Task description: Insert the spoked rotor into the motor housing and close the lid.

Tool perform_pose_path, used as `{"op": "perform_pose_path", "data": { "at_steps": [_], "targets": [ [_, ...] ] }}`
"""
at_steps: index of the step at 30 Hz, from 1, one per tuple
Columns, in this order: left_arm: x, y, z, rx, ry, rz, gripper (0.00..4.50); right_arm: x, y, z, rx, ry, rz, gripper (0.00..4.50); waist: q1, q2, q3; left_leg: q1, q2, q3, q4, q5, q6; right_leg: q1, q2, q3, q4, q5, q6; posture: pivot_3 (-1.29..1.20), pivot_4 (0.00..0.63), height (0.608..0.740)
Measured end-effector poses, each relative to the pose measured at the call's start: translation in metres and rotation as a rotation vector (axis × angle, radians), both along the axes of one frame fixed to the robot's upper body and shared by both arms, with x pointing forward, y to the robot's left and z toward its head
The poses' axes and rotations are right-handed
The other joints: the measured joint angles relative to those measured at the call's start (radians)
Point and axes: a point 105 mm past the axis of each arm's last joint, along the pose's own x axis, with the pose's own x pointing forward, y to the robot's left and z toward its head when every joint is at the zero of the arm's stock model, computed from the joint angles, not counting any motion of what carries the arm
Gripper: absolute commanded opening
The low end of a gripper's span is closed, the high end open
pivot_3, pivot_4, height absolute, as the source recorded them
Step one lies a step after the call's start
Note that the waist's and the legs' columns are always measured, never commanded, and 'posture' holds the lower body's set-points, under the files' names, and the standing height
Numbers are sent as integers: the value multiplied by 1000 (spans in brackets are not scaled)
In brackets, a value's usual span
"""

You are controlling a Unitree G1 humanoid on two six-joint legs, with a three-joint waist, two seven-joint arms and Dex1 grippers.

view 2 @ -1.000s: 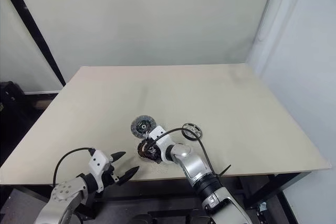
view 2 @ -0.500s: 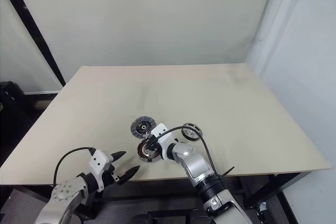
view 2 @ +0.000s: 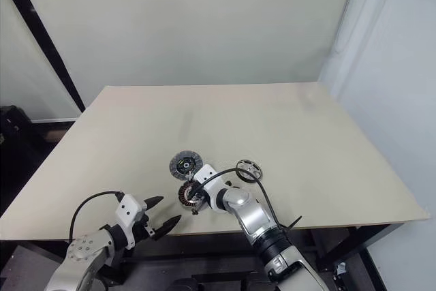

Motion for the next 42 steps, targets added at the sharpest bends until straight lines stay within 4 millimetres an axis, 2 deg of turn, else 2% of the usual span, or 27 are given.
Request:
{"op": "perform_pose_path", "data": {
  "at_steps": [17, 26, 35, 42],
  "targets": [
    [1, -1, 0, -6, -5, 8, 4500, -5, 9, 1, 1, -4, 35, 52, 0, 0, 0, 0, 0, 0, 0, 0, 0, 0, 0, 0, 0, 0, 0, 0, 0, 740],
    [1, -1, 0, -5, -7, 8, 4500, 7, 9, 15, 59, -33, -25, 52, 0, 0, 0, 0, 0, 0, 0, 0, 0, 0, 0, 0, 0, 0, 0, 0, 0, 740],
    [1, -1, 1, -5, -9, 7, 4500, -4, 8, -3, -14, -2, 38, 52, 0, 0, 0, 0, 0, 0, 0, 0, 0, 0, 0, 0, 0, 0, 0, 0, 0, 740],
    [1, -1, 1, -5, -10, 7, 4500, -4, 9, -3, -21, -10, 40, 52, 0, 0, -1, 1, 0, 0, 0, 0, 0, 0, 0, 0, 0, 0, 0, 0, 0, 740]
  ]
}}
